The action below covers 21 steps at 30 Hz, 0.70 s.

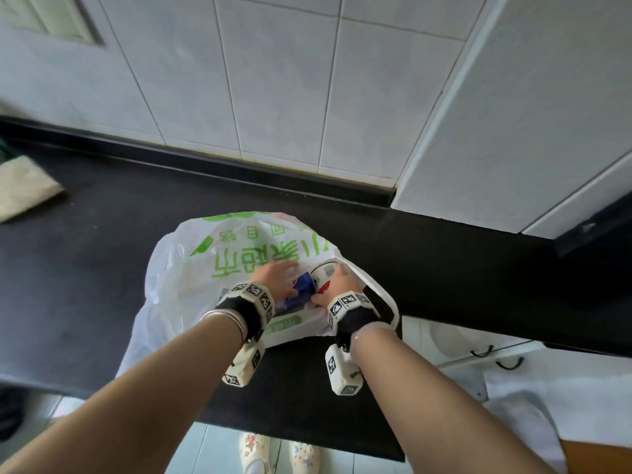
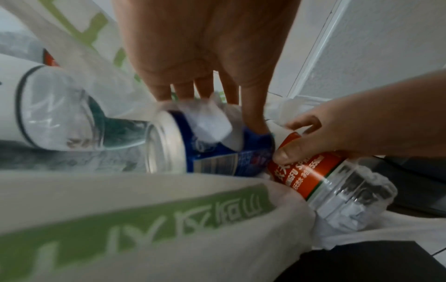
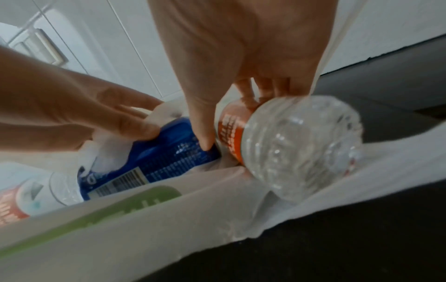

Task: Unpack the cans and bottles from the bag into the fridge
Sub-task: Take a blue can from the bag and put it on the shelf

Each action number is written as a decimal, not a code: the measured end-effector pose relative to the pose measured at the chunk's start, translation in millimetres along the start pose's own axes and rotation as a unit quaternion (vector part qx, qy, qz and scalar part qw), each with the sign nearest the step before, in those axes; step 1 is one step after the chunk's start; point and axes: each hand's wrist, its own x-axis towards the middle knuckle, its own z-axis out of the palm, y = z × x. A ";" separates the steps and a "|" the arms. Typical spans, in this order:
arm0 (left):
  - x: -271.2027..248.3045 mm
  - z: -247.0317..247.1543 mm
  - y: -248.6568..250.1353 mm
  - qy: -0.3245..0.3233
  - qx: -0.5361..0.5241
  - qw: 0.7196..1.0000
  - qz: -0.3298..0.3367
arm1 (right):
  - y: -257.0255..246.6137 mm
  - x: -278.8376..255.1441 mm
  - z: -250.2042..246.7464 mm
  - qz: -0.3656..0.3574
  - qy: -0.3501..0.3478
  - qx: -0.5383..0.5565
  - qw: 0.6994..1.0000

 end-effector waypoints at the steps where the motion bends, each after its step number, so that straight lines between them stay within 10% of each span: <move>1: -3.9 0.2 -1.1 0.005 -0.033 0.999 0.001 | -1.9 3.3 1.8 0.004 0.000 0.004 1.000; 21: -13.6 -8.3 11.5 0.164 -0.041 0.986 0.009 | -1.3 -15.3 2.2 0.002 0.007 0.019 1.000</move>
